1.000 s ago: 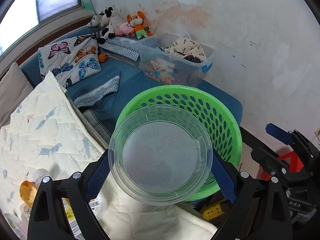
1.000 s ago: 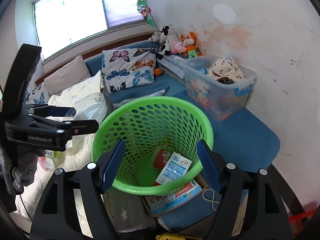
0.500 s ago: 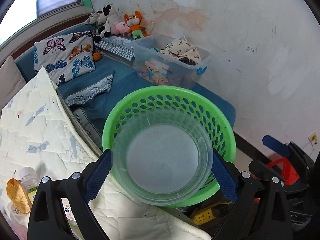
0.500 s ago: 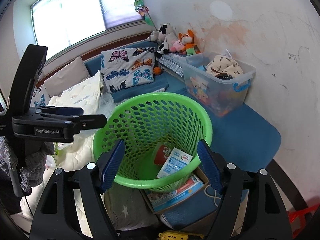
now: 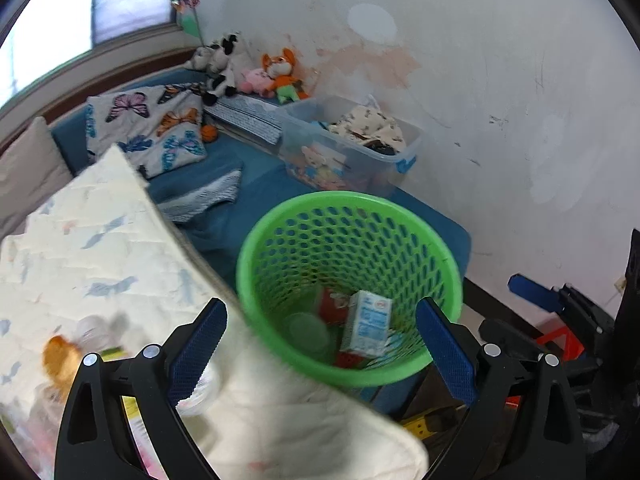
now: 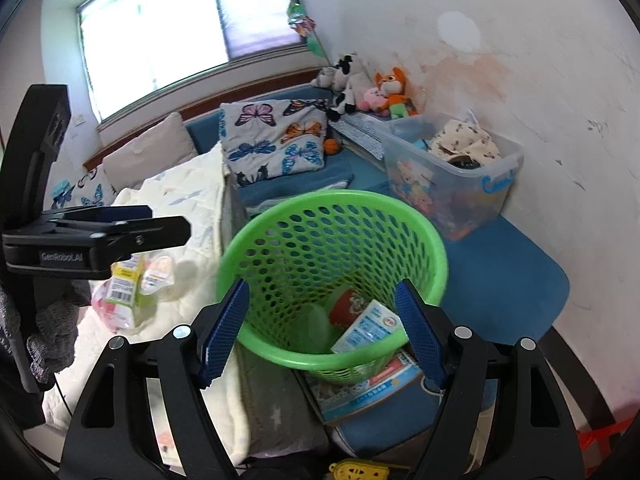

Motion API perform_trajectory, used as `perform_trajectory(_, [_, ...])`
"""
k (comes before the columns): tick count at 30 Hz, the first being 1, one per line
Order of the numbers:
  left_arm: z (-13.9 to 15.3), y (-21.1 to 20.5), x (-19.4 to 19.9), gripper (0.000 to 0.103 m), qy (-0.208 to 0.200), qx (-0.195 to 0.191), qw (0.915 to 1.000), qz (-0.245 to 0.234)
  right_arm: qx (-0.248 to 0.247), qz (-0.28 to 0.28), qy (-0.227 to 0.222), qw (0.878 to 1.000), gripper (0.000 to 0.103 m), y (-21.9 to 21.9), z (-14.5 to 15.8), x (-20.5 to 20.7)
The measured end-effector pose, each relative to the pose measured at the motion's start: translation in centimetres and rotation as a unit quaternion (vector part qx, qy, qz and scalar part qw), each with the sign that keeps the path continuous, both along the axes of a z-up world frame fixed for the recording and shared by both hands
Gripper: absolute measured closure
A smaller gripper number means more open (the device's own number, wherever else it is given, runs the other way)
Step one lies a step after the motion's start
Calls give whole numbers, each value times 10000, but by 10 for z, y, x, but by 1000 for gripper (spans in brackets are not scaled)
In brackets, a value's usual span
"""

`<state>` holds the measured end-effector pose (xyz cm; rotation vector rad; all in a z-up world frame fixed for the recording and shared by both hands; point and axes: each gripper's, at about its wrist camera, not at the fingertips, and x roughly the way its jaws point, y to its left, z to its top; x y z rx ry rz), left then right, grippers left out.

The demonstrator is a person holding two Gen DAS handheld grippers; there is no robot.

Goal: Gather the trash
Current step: 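Lower the clear lid into the green basket and open the left tool, then move both tools back over the table toward the yogurt bottle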

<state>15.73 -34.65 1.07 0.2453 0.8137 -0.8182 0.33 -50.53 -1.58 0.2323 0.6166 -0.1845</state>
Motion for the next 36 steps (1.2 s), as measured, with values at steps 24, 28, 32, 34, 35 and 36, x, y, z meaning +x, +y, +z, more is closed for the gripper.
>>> perform_trajectory(24, [-37, 186, 15, 11, 175, 415, 9883, 1459, -46, 1096, 42, 9940, 24, 91, 6, 47])
perform_trajectory(28, [-51, 193, 16, 16, 319, 489, 9865, 1529, -7, 1178, 91, 9930, 24, 97, 3, 50])
perform_trajectory(32, [-54, 198, 16, 18, 362, 446, 9856, 1587, 132, 1324, 163, 9910, 24, 104, -1, 57])
perform_trajectory(34, [-53, 201, 15, 19, 364, 413, 9854, 1614, 247, 1446, 192, 9890, 24, 110, -2, 63])
perform_trajectory(35, [-53, 203, 14, 19, 365, 411, 9853, 1620, 288, 1491, 208, 9882, 24, 111, -3, 66])
perform_trajectory(36, [-53, 204, 15, 20, 371, 405, 9850, 1633, 325, 1538, 239, 9873, 24, 114, -5, 71])
